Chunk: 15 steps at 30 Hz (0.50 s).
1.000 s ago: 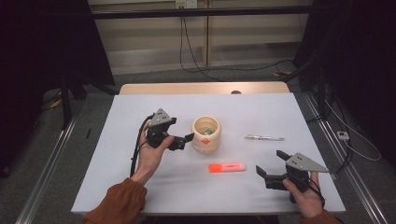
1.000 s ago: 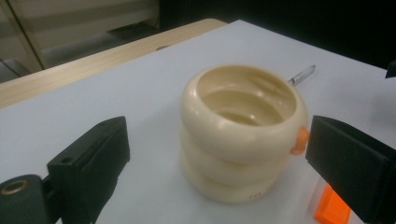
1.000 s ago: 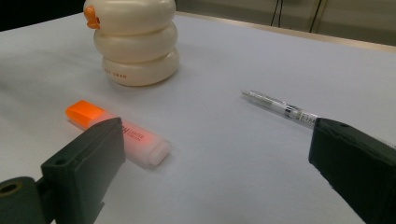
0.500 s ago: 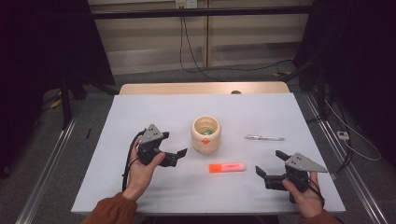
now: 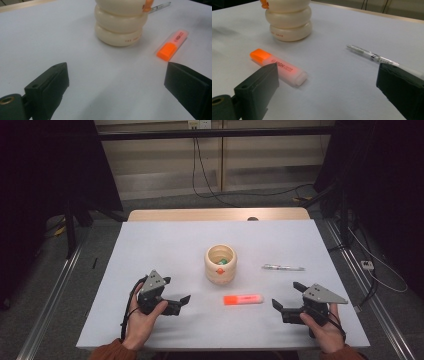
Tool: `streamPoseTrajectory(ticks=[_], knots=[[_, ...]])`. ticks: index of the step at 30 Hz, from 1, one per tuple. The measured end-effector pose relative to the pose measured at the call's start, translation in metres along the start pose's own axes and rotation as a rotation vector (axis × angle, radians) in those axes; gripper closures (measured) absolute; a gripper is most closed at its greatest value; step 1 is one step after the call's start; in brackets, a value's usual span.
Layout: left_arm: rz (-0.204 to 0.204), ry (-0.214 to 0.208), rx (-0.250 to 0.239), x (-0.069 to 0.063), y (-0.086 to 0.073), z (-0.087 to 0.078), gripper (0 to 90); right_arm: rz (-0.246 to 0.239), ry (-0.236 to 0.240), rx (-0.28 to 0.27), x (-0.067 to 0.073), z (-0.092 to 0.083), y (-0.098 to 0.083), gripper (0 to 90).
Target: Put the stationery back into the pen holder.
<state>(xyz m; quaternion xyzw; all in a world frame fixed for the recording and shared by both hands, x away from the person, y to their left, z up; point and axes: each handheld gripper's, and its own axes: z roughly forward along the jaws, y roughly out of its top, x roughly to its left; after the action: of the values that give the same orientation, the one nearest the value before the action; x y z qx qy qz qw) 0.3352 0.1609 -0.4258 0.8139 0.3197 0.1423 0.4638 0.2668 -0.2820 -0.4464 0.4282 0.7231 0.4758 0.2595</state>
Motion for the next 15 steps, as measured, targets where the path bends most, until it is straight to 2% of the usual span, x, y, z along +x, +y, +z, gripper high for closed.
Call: streamPoseTrajectory(ticks=[3, 6, 10, 12, 15], knots=[[-0.015, -0.001, 0.001, -0.003, -0.006, -0.004, 5.8, -0.018, 0.017, 0.014, 0.003, 0.004, 0.001, 5.6], [-0.004, 0.006, 0.016, -0.007, -0.012, -0.009, 5.7, -0.009, 0.008, 0.015, 0.006, 0.008, 0.005, 8.9], [-0.004, 0.017, 0.031, -0.008, -0.021, -0.013, 5.8, -0.023, 0.035, 0.024, 0.006, 0.012, 0.007, 11.8], [-0.035, 0.003, 0.020, -0.006, -0.021, -0.012, 5.9, -0.027, 0.042, 0.030, 0.006, 0.013, 0.007, 12.9], [-0.019, 0.019, 0.000, -0.005, -0.019, -0.014, 5.8, -0.027, 0.049, 0.035, 0.006, 0.015, 0.009, 15.9]])
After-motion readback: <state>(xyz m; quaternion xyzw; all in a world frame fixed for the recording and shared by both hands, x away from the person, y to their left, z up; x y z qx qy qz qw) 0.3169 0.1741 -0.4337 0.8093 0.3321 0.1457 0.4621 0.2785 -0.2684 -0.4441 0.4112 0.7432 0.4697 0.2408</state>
